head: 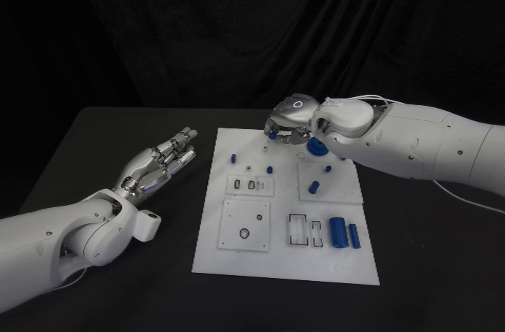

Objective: Assemble the parts on the task board

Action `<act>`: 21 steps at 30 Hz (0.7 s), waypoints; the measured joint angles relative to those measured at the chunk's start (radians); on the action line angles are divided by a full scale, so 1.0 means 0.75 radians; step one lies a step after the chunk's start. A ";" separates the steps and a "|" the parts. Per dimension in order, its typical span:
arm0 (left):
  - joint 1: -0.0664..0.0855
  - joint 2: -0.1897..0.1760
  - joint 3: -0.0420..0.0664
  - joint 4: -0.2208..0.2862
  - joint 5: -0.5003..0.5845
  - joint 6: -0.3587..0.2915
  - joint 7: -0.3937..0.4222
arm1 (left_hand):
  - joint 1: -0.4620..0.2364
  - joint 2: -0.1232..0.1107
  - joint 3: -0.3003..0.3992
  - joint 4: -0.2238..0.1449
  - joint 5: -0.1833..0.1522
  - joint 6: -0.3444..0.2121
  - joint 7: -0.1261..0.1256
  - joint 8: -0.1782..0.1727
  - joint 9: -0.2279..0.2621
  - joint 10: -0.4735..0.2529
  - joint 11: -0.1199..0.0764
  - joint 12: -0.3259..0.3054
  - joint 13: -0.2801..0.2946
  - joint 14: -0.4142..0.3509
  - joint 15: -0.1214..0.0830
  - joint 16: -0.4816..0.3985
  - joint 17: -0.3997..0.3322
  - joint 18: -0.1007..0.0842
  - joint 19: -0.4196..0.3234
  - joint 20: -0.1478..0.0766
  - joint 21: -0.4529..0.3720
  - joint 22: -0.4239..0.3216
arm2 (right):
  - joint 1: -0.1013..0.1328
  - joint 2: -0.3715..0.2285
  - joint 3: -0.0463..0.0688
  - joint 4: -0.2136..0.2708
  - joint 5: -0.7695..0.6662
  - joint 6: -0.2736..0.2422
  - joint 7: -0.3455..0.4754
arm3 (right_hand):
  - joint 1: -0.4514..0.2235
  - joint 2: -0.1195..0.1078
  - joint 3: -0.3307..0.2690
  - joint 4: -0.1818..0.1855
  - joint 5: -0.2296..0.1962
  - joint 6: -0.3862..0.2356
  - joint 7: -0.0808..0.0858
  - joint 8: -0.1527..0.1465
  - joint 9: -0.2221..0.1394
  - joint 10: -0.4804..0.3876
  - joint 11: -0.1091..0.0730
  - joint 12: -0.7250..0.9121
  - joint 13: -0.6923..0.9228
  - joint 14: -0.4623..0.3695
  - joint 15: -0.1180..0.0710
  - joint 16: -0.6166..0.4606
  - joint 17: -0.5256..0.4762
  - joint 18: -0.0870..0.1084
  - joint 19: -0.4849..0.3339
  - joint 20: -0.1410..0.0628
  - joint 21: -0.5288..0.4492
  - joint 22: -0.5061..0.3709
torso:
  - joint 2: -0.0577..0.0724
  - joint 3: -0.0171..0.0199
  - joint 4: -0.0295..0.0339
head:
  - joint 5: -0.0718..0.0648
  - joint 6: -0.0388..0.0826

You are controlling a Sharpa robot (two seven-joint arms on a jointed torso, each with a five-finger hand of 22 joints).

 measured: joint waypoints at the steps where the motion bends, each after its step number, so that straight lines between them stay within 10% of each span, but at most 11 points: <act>1: 0.000 0.001 0.000 -0.001 0.000 0.000 0.000 | 0.000 0.000 0.000 0.000 0.000 0.000 0.000 0.000 0.000 0.000 0.000 0.000 0.000 0.000 0.000 0.000 0.000 0.000 0.000 0.000 0.000 0.000 | -0.001 0.001 0.000 -0.002 0.000 0.001 0.000 | 0.000 0.000 0.000 0.000 0.000 0.000 0.000 0.000 0.000 0.000 0.000 0.000 0.000 0.000 0.000 0.000 0.000 0.000 0.000 0.000 0.000 0.000 | 0.000 0.0000 0.0000 | 0.000 0.000; 21: 0.000 0.008 0.000 -0.016 0.000 0.011 0.000 | 0.000 0.000 0.000 0.000 0.000 0.005 0.005 0.000 0.000 0.000 0.000 0.000 0.000 0.005 0.005 0.000 0.001 0.000 0.000 0.000 0.000 0.000 | -0.016 0.028 0.002 -0.038 0.000 -0.002 0.002 | 0.000 0.000 0.004 0.004 0.000 -0.002 -0.002 -0.001 0.002 0.000 0.000 -0.005 -0.001 0.000 0.000 -0.005 -0.003 0.000 0.000 0.000 0.000 0.001 | 0.000 -0.0018 0.0031 | 0.000 -0.005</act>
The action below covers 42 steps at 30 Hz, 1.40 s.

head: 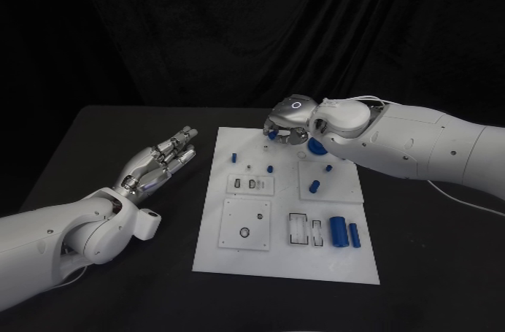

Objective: Assemble the parts on the task board

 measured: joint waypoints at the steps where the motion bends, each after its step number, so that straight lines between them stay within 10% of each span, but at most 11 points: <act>1: 0.000 0.000 0.000 -0.001 0.000 0.000 0.000 | 0.000 0.000 0.000 0.000 0.000 0.000 0.000 0.000 0.000 0.000 0.000 0.000 0.000 0.000 0.000 0.000 0.000 0.000 0.000 0.000 0.000 0.000 | 0.000 0.001 0.000 0.000 0.000 0.000 0.000 | 0.000 0.000 0.000 0.000 0.000 0.000 0.000 0.000 0.000 0.000 0.000 0.000 0.000 0.000 0.000 0.000 0.000 0.000 0.000 0.000 0.000 0.000 | 0.000 -0.0001 0.0001 | 0.000 0.000; 19: 0.000 0.005 0.000 -0.009 0.000 0.009 0.000 | 0.005 0.005 0.004 -0.004 0.000 0.012 0.012 0.000 0.002 -0.005 0.005 0.000 0.000 0.000 0.000 0.000 0.000 0.021 0.000 0.010 0.000 0.000 | -0.003 0.010 -0.001 0.000 0.014 -0.009 0.002 | -0.005 -0.005 0.009 0.009 0.000 -0.039 -0.025 -0.030 0.000 -0.030 0.014 -0.012 -0.004 -0.010 0.010 -0.008 -0.012 0.000 -0.005 0.005 -0.016 -0.003 | 0.000 -0.0019 -0.0014 | 0.001 0.000; 22: 0.000 0.005 0.000 -0.009 0.000 0.009 0.000 | 0.005 0.005 0.004 -0.004 0.000 0.012 0.012 0.000 0.002 -0.005 0.005 0.000 0.000 0.000 0.000 0.000 0.001 0.021 0.000 0.010 0.000 0.000 | -0.003 0.011 -0.001 0.000 0.019 -0.003 0.000 | -0.023 -0.023 0.018 0.018 0.000 -0.126 -0.058 -0.041 -0.022 -0.109 0.024 -0.012 -0.019 -0.038 0.020 -0.025 -0.019 0.000 -0.041 0.010 -0.050 -0.029 | 0.000 -0.0019 -0.0018 | 0.001 0.000; 26: 0.000 0.005 0.000 -0.009 0.000 0.010 0.000 | 0.005 0.005 0.004 -0.004 0.000 0.017 0.017 0.000 0.002 -0.005 0.005 0.000 0.000 0.000 0.000 0.000 0.000 0.021 0.005 0.014 0.000 0.000 | -0.003 0.011 -0.001 0.001 0.026 0.018 -0.007 | -0.035 -0.035 -0.034 0.000 0.000 -0.464 -0.138 -0.051 -0.119 -0.385 0.044 -0.012 -0.042 -0.108 0.038 -0.053 -0.034 0.000 -0.140 0.030 -0.154 -0.110 | 0.000 -0.0019 -0.0024 | 0.002 0.000; 33: 0.000 0.005 0.000 -0.011 0.000 0.011 0.000 | 0.005 0.005 0.004 -0.004 0.000 0.017 0.017 0.000 0.002 -0.005 0.005 0.000 0.000 0.000 0.000 0.000 -0.001 0.021 0.005 0.014 0.000 0.000 | -0.003 -0.007 -0.001 0.006 0.033 0.031 -0.023 | -0.026 -0.014 -0.109 -0.035 0.000 -0.710 -0.172 -0.068 -0.198 -0.551 0.050 -0.012 -0.032 -0.152 0.048 -0.060 -0.045 0.022 -0.198 0.045 -0.233 -0.153 | 0.000 -0.0018 -0.0028 | 0.006 0.002; 38: 0.000 0.000 0.000 -0.011 0.000 0.011 0.000 | 0.005 0.005 0.004 -0.004 0.000 0.017 0.017 0.000 0.002 -0.005 0.005 0.000 0.000 0.000 0.000 0.000 -0.001 0.021 0.005 0.014 0.000 0.000 | -0.003 -0.048 0.002 0.036 0.035 -0.010 -0.032 | -0.007 0.005 -0.118 -0.044 0.000 -0.719 -0.167 -0.068 -0.204 -0.546 0.045 -0.012 -0.022 -0.156 0.044 -0.066 -0.051 0.022 -0.211 0.047 -0.248 -0.160 | 0.000 -0.0014 -0.0026 | 0.007 0.009; 42: 0.000 -0.006 0.000 -0.011 0.000 0.012 0.000 | 0.005 0.005 0.004 -0.004 0.000 0.017 0.017 0.000 0.002 -0.005 0.005 0.000 0.000 0.000 0.000 0.000 -0.001 0.021 0.002 0.017 0.000 0.000 | 0.008 -0.095 0.003 0.080 0.044 -0.066 -0.042 | 0.004 0.020 -0.125 -0.052 0.000 -0.638 -0.105 -0.056 -0.201 -0.487 0.034 -0.001 0.006 -0.156 0.044 -0.066 -0.057 0.022 -0.206 0.043 -0.248 -0.145 | 0.000 -0.0012 -0.0026 | 0.008 0.013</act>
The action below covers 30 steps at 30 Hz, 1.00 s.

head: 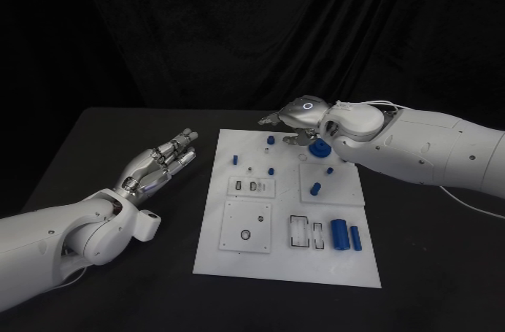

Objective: Assemble the parts on the task board

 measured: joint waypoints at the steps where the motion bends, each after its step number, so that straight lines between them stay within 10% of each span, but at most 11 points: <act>1: 0.000 -0.002 0.000 0.000 0.000 0.000 0.000 | 0.000 0.000 0.000 0.000 0.000 0.000 0.000 0.000 0.000 0.000 0.000 0.000 0.000 0.000 0.000 0.000 0.000 0.000 -0.002 0.002 0.000 0.000 | 0.007 -0.018 0.001 0.016 0.006 -0.016 -0.004 | -0.001 0.002 0.000 0.000 0.000 0.020 0.020 0.001 0.002 0.021 0.002 0.001 0.009 0.000 0.000 0.000 -0.002 0.000 0.003 -0.003 0.000 0.003 | 0.000 0.0001 0.0000 | 0.000 0.000; 11: 0.000 -0.008 0.000 0.004 0.000 0.001 0.000 | 0.000 0.000 0.000 0.000 0.000 0.000 0.000 0.000 0.000 0.000 0.000 0.000 0.000 0.000 0.000 0.000 0.000 0.000 -0.002 0.002 0.000 0.000 | 0.035 -0.221 0.001 0.187 0.079 -0.077 -0.030 | -0.021 0.010 0.013 0.010 0.000 0.366 0.106 0.036 0.032 0.343 -0.030 0.477 0.448 -0.016 -0.008 -0.108 -0.049 0.052 -0.126 -0.004 -0.249 -0.145 | -0.004 0.0013 -0.0087 | 0.015 0.002; 14: 0.000 -0.011 0.000 0.004 0.000 0.002 0.000 | 0.005 0.005 0.000 0.000 0.000 0.000 0.000 0.000 0.000 0.000 0.000 0.000 0.000 -0.003 0.003 0.000 0.000 0.000 -0.002 0.002 0.000 0.000 | 0.036 -0.288 -0.002 0.234 0.125 -0.072 -0.034 | -0.052 -0.014 0.023 0.053 0.000 0.402 0.121 0.024 0.029 0.263 -0.042 0.960 0.858 0.052 -0.017 0.108 0.236 0.050 -0.022 -0.011 -0.154 -0.031 | -0.006 0.0015 -0.0127 | 0.022 -0.003; 18: 0.000 -0.012 0.000 0.004 0.000 0.002 0.000 | 0.005 0.005 0.000 0.000 0.000 0.000 0.000 0.000 0.000 0.000 0.000 0.000 0.000 -0.005 0.005 0.000 0.001 0.000 -0.002 0.002 0.000 0.000 | 0.036 -0.360 -0.007 0.273 0.196 -0.045 -0.042 | -0.178 -0.013 -0.025 0.151 0.000 0.437 0.156 0.024 0.039 0.743 -0.055 1.740 1.554 0.357 -0.041 0.728 1.027 -0.034 0.200 -0.040 0.154 0.153 | -0.007 0.0014 -0.0152 | 0.024 -0.006; 26: 0.000 -0.005 0.000 -0.001 0.000 0.007 0.000 | 0.005 0.005 0.004 -0.004 0.000 0.000 0.000 0.000 0.000 -0.001 0.009 0.000 0.000 0.000 0.010 0.000 0.001 0.000 -0.002 0.012 0.000 0.000 | 0.028 -0.416 -0.010 0.293 0.295 0.017 -0.067 | -0.255 -0.004 -0.076 0.212 0.000 0.442 0.150 0.024 0.049 0.912 -0.068 1.993 1.603 0.398 -0.055 0.945 1.089 -0.054 0.341 -0.057 0.335 0.160 | -0.007 0.0012 -0.0157 | 0.020 -0.013; 27: 0.000 -0.004 0.000 -0.001 0.000 0.008 0.000 | 0.009 0.004 0.010 -0.005 0.034 0.001 0.000 0.000 0.000 -0.001 0.009 0.000 0.000 0.000 0.011 0.000 0.001 -0.001 -0.001 0.014 0.000 0.000 | 0.026 -0.418 -0.010 0.292 0.301 0.023 -0.070 | -0.256 -0.003 -0.082 0.212 0.000 0.442 0.150 0.024 0.049 0.912 -0.068 1.993 1.603 0.398 -0.055 0.945 1.089 -0.061 0.355 -0.058 0.349 0.160 | -0.007 0.0012 -0.0156 | 0.020 -0.014; 28: 0.000 -0.004 0.000 -0.001 0.000 0.008 0.000 | 0.038 -0.001 0.035 -0.009 0.197 0.005 0.005 0.000 0.000 0.000 0.010 0.000 0.000 0.000 0.020 0.000 0.001 0.000 0.000 0.023 0.000 0.000 | 0.024 -0.419 -0.011 0.289 0.306 0.028 -0.074 | -0.266 -0.001 -0.087 0.211 0.000 0.442 0.150 0.024 0.049 0.912 -0.068 1.993 1.603 0.398 -0.055 0.945 1.089 -0.075 0.371 -0.060 0.367 0.160 | -0.006 0.0012 -0.0152 | 0.020 -0.014; 30: 0.000 -0.003 0.000 -0.002 0.000 0.009 0.000 | 0.047 -0.003 0.046 -0.009 0.279 0.005 0.005 0.000 0.002 0.000 0.010 0.000 0.000 0.000 0.024 0.000 0.001 0.000 0.000 0.024 0.000 0.000 | 0.021 -0.420 -0.011 0.284 0.314 0.036 -0.080 | -0.269 -0.001 -0.088 0.210 0.000 0.442 0.150 0.024 0.049 0.912 -0.068 1.993 1.603 0.398 -0.055 0.945 1.089 -0.075 0.378 -0.062 0.386 0.160 | -0.006 0.0012 -0.0148 | 0.021 -0.015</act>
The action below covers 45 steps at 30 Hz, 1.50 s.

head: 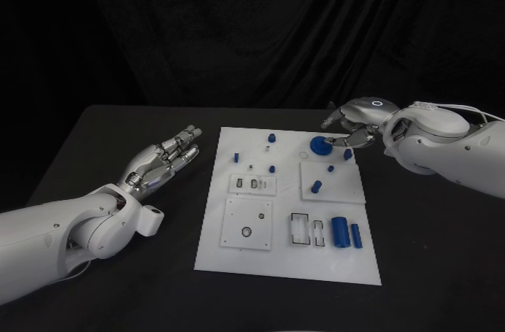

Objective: Assemble the parts on the task board

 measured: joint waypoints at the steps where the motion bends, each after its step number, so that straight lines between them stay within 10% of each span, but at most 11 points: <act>1: 0.000 0.000 0.000 -0.001 0.000 0.001 0.000 | 0.000 0.000 0.000 0.000 0.014 0.000 0.000 0.000 0.000 0.000 0.000 0.000 0.000 0.000 0.000 0.000 0.000 0.000 0.000 0.000 0.000 0.000 | -0.002 0.000 0.000 -0.004 0.005 0.006 -0.004 | 0.000 0.000 -0.003 0.003 0.000 0.000 0.000 0.000 0.000 0.000 0.000 0.000 0.000 0.000 0.000 0.000 0.000 0.000 0.000 0.000 0.009 0.000 | 0.000 0.0000 0.0003 | 0.001 -0.002; 45: 0.000 0.010 0.000 -0.020 0.000 0.017 0.000 | 0.000 0.000 0.000 0.008 0.031 0.000 0.000 0.000 0.000 0.000 0.000 0.000 0.000 0.000 0.000 0.000 -0.001 0.000 0.000 0.000 0.000 0.000 | -0.062 0.079 0.001 -0.082 0.043 0.044 -0.089 | 0.072 -0.043 -0.050 -0.020 0.000 0.057 0.001 0.023 0.041 0.005 -0.005 0.000 -0.001 0.000 -0.010 0.000 -0.001 -0.020 0.005 -0.005 0.053 -0.001 | 0.000 -0.0018 0.0035 | 0.003 -0.019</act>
